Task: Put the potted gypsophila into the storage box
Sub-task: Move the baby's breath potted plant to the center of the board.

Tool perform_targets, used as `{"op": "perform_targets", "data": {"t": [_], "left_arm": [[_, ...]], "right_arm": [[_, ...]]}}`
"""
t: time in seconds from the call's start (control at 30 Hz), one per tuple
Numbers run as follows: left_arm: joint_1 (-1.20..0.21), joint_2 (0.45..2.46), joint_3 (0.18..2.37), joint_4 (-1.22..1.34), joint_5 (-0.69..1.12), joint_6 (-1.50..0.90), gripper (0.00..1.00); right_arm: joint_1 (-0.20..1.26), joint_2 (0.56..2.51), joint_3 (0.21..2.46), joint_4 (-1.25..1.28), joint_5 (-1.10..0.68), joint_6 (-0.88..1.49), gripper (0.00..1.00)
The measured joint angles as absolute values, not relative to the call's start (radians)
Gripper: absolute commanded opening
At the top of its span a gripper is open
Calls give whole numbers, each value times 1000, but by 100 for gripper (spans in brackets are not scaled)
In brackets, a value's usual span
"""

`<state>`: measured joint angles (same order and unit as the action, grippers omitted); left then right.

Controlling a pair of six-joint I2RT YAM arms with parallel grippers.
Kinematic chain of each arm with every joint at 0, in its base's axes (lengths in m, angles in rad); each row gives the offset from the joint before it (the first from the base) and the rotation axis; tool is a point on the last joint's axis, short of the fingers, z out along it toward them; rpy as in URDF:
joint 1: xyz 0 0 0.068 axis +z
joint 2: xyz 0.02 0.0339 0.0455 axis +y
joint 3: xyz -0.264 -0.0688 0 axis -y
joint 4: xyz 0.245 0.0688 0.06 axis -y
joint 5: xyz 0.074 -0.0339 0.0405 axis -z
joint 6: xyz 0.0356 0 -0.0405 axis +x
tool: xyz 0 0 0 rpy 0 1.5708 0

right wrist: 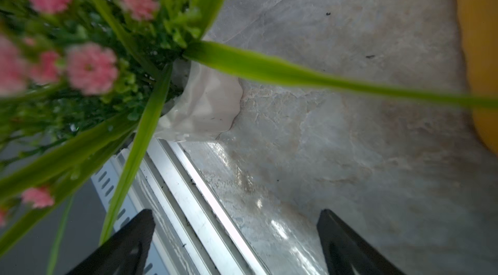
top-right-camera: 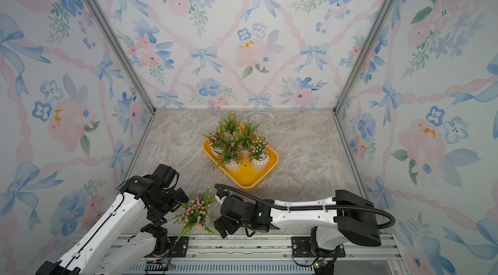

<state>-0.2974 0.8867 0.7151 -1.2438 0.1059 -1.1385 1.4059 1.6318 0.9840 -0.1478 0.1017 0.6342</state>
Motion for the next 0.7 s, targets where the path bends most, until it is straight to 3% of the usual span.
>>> {"op": "perform_targets", "data": {"t": [0.3,0.7], "left_arm": [[-297,922,715,-1244,107,-1115,98],[-297,884,693,-1209,132,-1092,98]], "right_arm": [[1532,1813,992,23,222,756,97],[1562,1954,1031,197,352,857,97]]}}
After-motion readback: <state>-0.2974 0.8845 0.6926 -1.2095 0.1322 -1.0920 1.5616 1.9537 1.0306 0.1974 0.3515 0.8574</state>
